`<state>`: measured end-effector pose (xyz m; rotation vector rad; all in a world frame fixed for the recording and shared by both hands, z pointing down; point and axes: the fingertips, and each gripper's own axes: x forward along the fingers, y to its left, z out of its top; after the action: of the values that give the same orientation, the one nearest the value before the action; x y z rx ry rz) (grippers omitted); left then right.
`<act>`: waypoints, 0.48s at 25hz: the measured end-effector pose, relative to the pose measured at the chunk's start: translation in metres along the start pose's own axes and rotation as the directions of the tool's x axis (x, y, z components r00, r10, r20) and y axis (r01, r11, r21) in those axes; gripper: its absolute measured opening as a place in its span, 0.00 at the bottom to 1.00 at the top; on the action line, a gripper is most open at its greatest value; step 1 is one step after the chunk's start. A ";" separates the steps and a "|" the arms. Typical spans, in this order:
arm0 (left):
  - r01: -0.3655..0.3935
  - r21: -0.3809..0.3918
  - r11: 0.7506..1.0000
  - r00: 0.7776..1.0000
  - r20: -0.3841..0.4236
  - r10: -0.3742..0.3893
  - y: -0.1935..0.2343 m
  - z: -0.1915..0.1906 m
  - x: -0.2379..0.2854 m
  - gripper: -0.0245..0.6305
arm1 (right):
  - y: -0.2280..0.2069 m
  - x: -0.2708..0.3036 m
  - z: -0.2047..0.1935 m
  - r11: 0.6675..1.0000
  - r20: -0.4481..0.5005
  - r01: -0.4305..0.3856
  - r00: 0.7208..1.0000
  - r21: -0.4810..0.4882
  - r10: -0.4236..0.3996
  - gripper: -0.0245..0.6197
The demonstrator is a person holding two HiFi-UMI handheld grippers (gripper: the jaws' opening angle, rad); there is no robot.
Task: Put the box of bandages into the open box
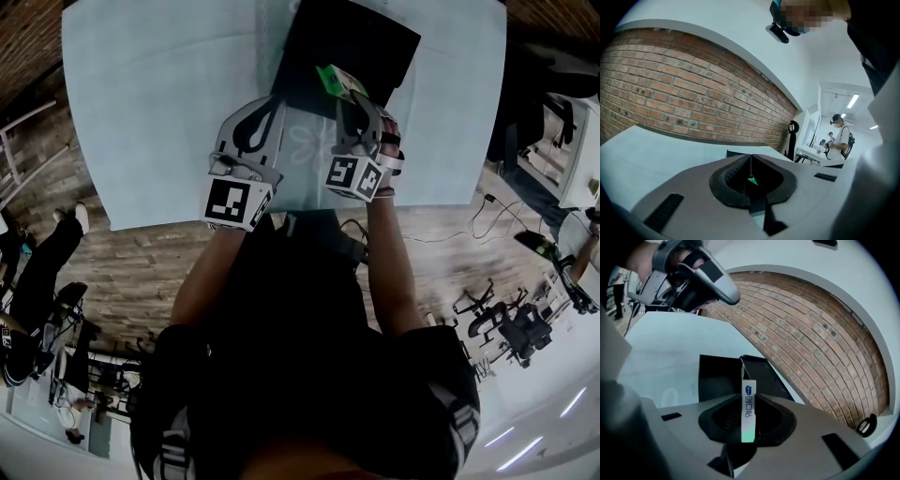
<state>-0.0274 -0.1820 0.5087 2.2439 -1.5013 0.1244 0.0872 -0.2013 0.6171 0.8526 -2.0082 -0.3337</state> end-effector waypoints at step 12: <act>0.006 -0.004 1.000 1.000 0.009 -0.005 0.005 0.005 -0.001 0.10 | 0.006 0.022 0.001 0.973 -0.085 0.026 0.995 -0.228 -0.047 0.20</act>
<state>-0.0329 -0.1851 0.5053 2.2484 -1.4988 0.1098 0.0759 -0.2118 0.6343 0.7476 -1.8315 -0.5261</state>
